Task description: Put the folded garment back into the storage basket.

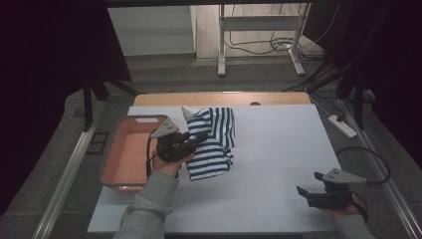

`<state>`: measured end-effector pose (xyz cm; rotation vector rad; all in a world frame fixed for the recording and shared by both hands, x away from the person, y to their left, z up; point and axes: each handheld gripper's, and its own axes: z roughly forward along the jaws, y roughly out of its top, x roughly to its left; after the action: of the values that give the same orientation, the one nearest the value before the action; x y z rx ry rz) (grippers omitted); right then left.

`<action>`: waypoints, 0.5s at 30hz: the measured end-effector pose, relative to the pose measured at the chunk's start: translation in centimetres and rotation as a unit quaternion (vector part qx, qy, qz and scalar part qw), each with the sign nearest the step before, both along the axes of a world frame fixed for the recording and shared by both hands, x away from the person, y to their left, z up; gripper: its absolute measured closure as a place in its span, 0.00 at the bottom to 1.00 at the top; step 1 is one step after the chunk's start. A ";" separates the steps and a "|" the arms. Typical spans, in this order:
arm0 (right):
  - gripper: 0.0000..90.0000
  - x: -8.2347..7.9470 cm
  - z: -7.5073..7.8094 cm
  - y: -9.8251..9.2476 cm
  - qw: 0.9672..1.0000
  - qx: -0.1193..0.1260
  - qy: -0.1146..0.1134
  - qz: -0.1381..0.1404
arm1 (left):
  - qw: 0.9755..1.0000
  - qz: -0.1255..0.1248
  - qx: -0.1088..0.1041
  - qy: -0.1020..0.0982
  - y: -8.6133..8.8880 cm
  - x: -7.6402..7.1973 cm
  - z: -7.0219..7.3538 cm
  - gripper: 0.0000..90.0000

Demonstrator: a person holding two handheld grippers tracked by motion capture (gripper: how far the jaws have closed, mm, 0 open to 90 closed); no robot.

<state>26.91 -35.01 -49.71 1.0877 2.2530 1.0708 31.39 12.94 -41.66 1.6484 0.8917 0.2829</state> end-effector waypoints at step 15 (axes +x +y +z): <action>0.18 0.0 0.0 0.0 1.000 -0.001 -0.001 0.001 | 1.000 0.017 -0.011 -0.004 1.5 0.0 0.4 0.78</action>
<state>26.91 -35.00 -49.70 1.0851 2.2536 1.0701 31.38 14.42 -41.27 1.6128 0.9145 0.3026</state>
